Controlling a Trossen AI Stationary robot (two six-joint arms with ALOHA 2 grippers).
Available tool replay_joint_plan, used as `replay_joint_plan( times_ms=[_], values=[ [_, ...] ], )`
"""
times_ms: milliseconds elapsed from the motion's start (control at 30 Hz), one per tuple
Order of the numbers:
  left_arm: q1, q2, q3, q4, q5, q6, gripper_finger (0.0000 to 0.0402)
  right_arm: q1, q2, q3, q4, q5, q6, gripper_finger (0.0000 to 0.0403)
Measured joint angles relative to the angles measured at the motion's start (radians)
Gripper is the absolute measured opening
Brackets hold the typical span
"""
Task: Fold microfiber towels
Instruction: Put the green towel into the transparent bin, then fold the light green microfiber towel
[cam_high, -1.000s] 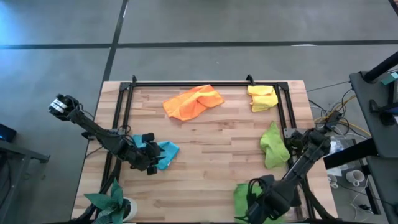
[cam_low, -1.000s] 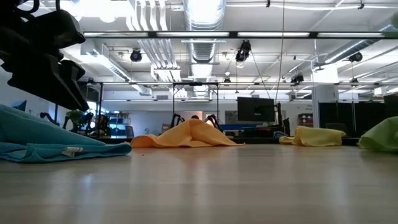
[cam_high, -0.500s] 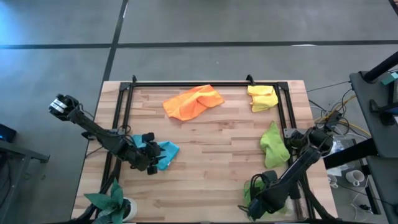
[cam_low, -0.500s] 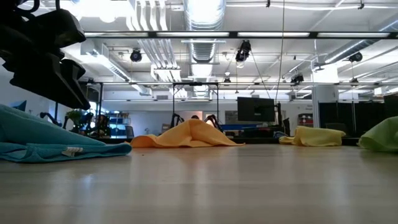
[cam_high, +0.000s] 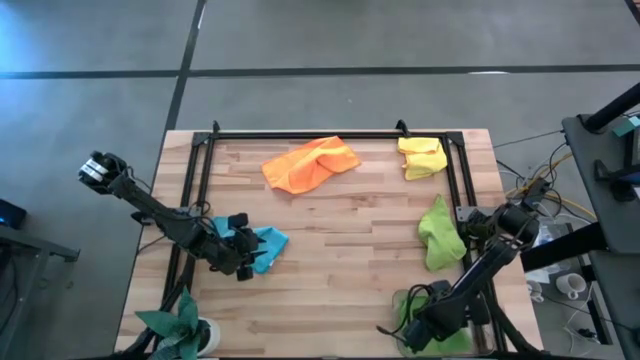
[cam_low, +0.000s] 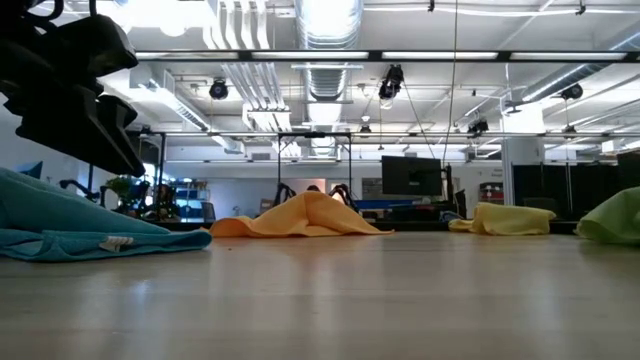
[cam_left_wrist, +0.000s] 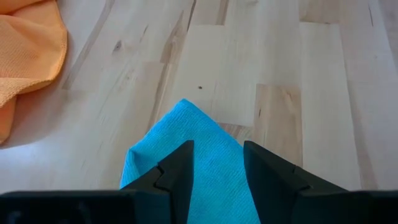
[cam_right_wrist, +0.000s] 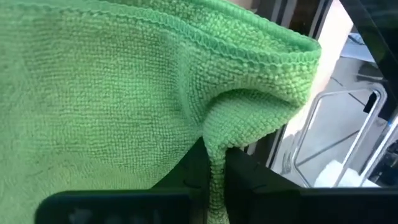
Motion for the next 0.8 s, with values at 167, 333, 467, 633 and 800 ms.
replay_joint_plan(
  times_ms=[167, 333, 467, 633, 800],
  values=[
    [0.000, 0.000, 0.000, -0.004, 0.019, -0.029, 0.0125, 0.000, 0.000, 0.013, 0.000, -0.001, -0.015, 0.0102],
    [0.000, 0.000, 0.003, -0.003, 0.020, -0.031, 0.0125, 0.000, -0.003, 0.071, -0.134, 0.002, -0.044, 0.0176],
    [0.000, -0.001, 0.010, 0.000, 0.047, -0.032, 0.0125, -0.017, -0.010, 0.215, -0.346, 0.086, -0.109, 0.0202],
    [0.000, -0.001, 0.013, 0.014, 0.050, -0.032, 0.0125, -0.053, -0.077, 0.306, -0.360, 0.467, -0.071, 0.0203],
    [0.000, -0.002, 0.013, 0.061, 0.058, -0.045, 0.0125, -0.186, -0.148, 0.231, -0.357, 0.648, -0.104, 0.0192]
  ],
)
